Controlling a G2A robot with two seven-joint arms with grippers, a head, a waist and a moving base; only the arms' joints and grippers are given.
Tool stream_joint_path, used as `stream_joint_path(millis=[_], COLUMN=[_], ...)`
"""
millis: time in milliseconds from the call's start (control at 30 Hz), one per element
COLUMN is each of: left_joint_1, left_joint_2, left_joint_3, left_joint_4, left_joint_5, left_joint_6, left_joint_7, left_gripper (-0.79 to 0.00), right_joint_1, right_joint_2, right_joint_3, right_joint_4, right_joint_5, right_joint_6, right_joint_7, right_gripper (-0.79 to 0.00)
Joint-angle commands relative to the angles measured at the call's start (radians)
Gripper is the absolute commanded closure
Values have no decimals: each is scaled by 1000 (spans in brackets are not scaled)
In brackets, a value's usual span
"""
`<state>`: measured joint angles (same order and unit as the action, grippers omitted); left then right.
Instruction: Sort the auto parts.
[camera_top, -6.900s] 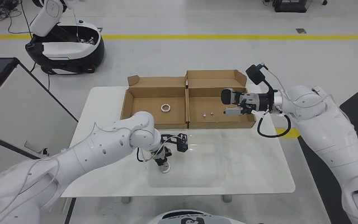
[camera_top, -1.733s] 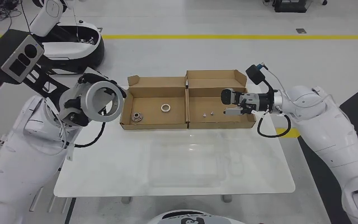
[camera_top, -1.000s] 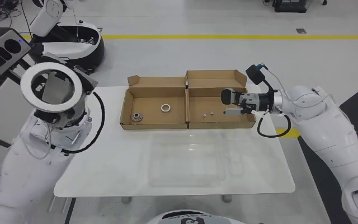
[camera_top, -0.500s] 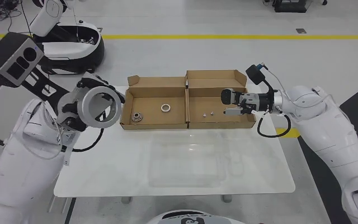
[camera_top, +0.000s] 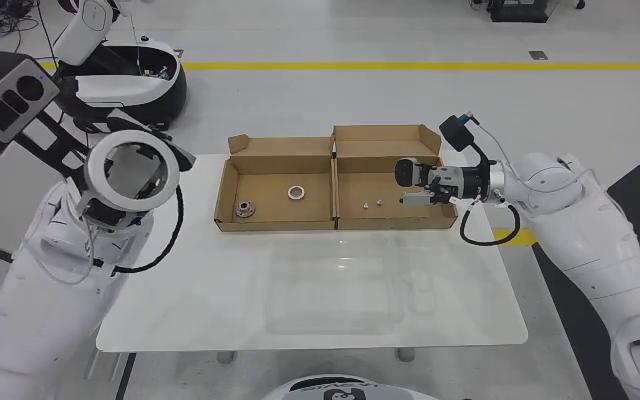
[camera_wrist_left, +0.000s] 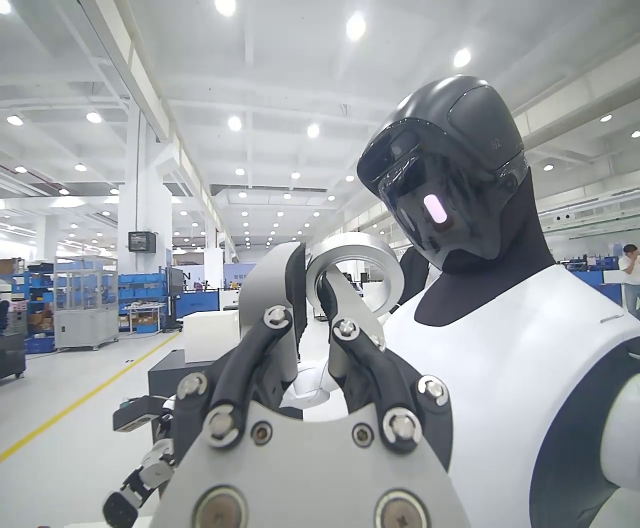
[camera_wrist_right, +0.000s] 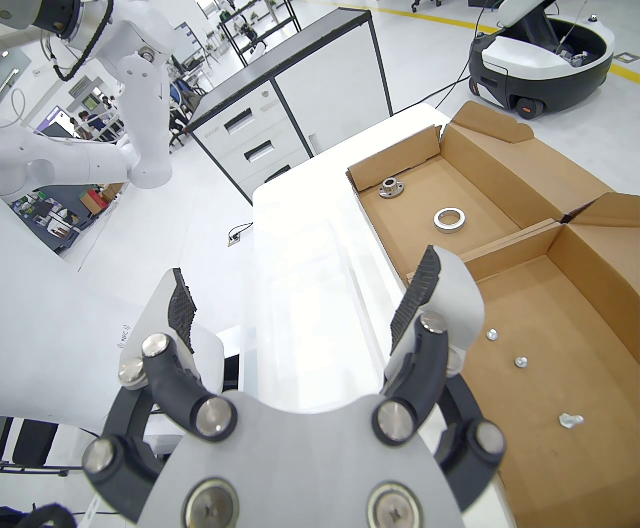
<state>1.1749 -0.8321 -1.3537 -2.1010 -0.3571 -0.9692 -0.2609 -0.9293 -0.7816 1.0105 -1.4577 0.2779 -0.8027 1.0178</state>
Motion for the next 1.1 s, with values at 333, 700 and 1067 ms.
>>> stream_joint_path(millis=[333,700,1067], left_joint_1=[1,1,-19], left_joint_2=[-5,-5,-21], left_joint_3=[2,2,80], left_joint_4=[-4,-4,-25], left_joint_5=[-40,-40,81], left_joint_6=[-9,-9,224], left_joint_7=[-15,-15,-102], left_gripper=[0,0,0], right_joint_1=[0,0,0], right_joint_2=[0,0,0], right_joint_3=[0,0,0], right_joint_4=[0,0,0], right_joint_5=[0,0,0], right_joint_6=[0,0,0], right_joint_7=[0,0,0], right_gripper=[-785,-785,-785])
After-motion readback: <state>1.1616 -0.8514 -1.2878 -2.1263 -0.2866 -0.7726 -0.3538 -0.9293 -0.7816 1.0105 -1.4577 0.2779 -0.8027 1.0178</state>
